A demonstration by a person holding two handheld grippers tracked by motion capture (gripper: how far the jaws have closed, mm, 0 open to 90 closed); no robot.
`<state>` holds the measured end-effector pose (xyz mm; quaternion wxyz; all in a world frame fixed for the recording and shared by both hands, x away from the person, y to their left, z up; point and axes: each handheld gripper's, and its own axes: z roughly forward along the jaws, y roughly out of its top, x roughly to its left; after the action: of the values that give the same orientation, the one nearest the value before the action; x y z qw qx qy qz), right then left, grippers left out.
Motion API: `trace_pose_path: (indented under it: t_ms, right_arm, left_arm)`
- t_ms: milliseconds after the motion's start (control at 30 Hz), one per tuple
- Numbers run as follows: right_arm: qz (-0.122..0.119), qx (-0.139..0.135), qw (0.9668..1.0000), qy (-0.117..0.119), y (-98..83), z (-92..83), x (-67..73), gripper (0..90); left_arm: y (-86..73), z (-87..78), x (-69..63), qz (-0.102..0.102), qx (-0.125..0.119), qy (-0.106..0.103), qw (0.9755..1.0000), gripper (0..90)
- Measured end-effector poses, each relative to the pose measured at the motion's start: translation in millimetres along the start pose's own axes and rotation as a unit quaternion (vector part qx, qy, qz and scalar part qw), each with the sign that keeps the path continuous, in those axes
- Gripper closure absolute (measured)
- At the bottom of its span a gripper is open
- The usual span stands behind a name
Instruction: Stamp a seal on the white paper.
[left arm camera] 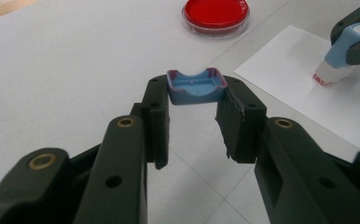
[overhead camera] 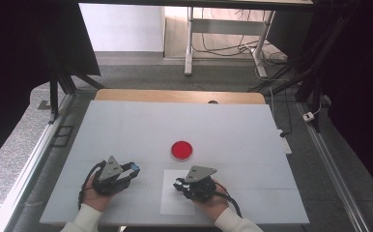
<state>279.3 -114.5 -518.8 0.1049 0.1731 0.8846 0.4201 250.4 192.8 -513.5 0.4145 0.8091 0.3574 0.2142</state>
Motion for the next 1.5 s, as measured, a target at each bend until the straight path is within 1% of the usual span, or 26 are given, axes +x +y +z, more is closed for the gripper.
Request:
trace_pose_path:
  t_ms: [100, 133, 233, 367, 600, 833, 933, 1067, 1200, 1267, 1300, 1500]
  right_arm:
    - [0.000, 0.003, 1.0000, 0.000, 1.0, 0.3, 0.5, 75.5]
    - [-0.001, 0.009, 1.0000, -0.003, 1.8, -0.1, 0.6, 75.6]
    - [0.000, 0.004, 1.0000, -0.002, 1.1, 0.4, 1.3, 75.6]
    - [-0.002, 0.004, 1.0000, -0.004, 0.6, 0.1, 1.6, 75.6]
    - [-0.004, -0.007, 1.0000, -0.005, -2.2, 0.0, 2.3, 75.6]
    - [-0.006, -0.007, 1.0000, -0.004, -2.3, -0.2, 2.0, 75.6]
    - [0.002, -0.008, 1.0000, 0.000, -3.0, -0.4, 0.5, 75.6]
    - [-0.001, -0.007, 1.0000, -0.005, -2.5, -0.4, 2.2, 75.5]
    - [0.009, -0.012, 0.9999, 0.005, -2.2, -0.3, -1.4, 75.2]
    - [0.009, -0.014, 0.9998, 0.003, -2.0, -0.6, -0.7, 75.2]
    - [0.006, -0.013, 0.9999, 0.002, -1.1, -1.7, -0.4, 75.2]
    - [0.003, -0.015, 0.9999, 0.001, 0.6, -3.4, -0.2, 75.1]
  left_arm:
    - [0.0, -0.3, 0.0, -0.001, -0.001, 0.001, 1.0000, 64.2]
    - [0.0, -0.4, 0.0, -0.001, 0.000, 0.001, 1.0000, 64.2]
    - [0.2, -0.6, -0.2, 0.000, -0.001, 0.001, 1.0000, 64.2]
    - [0.2, -0.9, 0.0, 0.000, -0.001, 0.001, 1.0000, 64.2]
    - [0.1, -1.5, 0.3, -0.001, -0.002, 0.002, 1.0000, 64.2]
    - [0.3, -1.1, 0.0, -0.001, -0.001, 0.001, 1.0000, 64.2]
    - [0.3, -1.1, -0.1, 0.000, -0.002, 0.001, 1.0000, 64.2]
    - [0.2, -1.1, 0.6, -0.001, -0.002, 0.002, 1.0000, 64.2]
    - [0.0, -0.5, 1.2, -0.002, -0.001, 0.002, 1.0000, 64.2]
    - [-0.1, -0.2, 1.5, -0.002, -0.001, 0.002, 1.0000, 64.2]
    - [-0.1, -0.1, 1.6, -0.002, 0.000, 0.001, 1.0000, 64.2]
    - [-0.2, 0.1, 1.6, -0.001, 0.000, 0.001, 1.0000, 64.1]
